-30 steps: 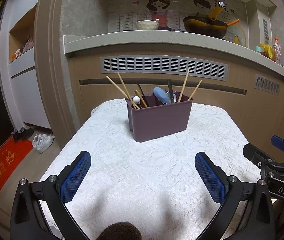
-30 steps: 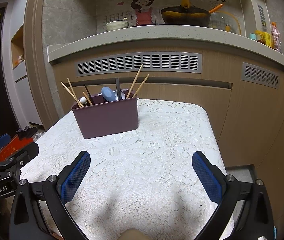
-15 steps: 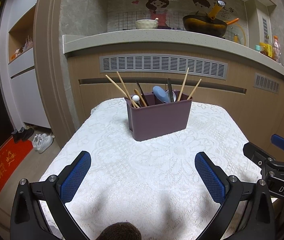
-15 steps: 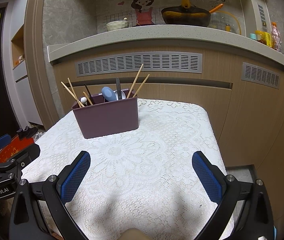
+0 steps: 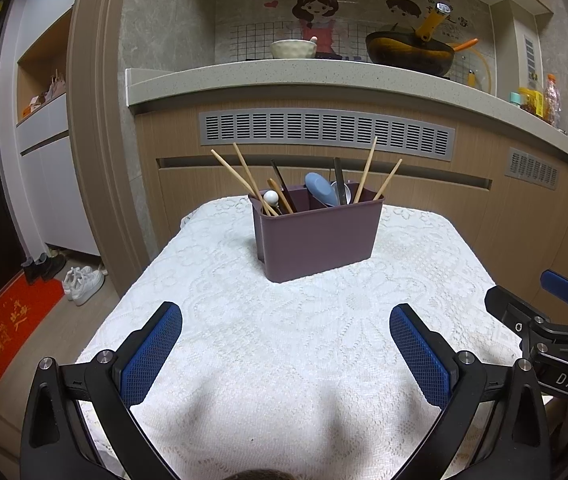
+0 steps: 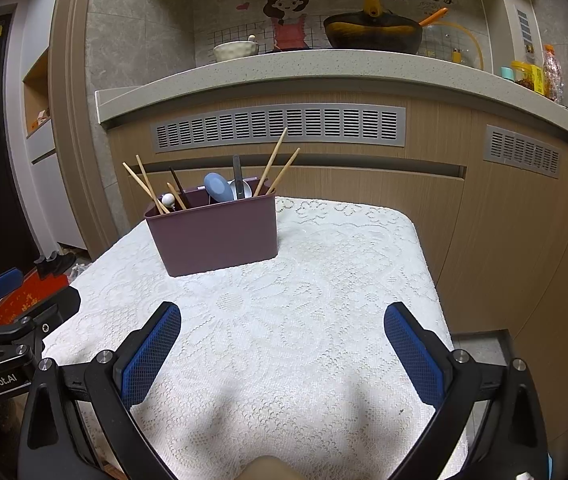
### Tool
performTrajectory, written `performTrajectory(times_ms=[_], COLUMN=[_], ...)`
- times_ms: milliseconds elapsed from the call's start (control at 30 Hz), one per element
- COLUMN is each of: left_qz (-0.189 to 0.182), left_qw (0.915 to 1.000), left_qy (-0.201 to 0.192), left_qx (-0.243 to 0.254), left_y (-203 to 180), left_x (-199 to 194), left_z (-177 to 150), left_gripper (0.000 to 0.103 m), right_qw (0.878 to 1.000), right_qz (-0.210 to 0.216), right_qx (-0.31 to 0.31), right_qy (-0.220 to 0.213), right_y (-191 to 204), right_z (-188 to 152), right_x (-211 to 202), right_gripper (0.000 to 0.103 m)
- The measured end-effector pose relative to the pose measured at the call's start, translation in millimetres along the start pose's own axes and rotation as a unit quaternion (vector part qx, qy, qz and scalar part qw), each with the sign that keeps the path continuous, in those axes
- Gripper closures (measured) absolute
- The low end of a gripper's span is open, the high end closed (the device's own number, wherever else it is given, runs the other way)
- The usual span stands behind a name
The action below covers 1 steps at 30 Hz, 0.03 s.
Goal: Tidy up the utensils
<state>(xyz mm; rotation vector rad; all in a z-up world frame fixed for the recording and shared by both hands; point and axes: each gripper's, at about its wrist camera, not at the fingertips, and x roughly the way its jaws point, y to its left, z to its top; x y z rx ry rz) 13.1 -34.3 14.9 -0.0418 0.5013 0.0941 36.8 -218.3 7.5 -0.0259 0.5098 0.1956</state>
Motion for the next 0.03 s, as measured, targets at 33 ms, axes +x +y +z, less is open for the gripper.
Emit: performTrajectory(times_ms=[33], left_qz=[-0.001], left_qw=[1.0000], left_qy=[0.000], left_qx=[0.000], left_y=[0.7], left_x=[0.9], left_z=[-0.4], left_gripper=[0.000], right_qw=[1.000], right_qz=[0.000], right_qx=[0.000], right_qy=[0.000], right_y=[-0.2], right_z=[-0.1], right_x=[0.0], right_gripper=[0.002])
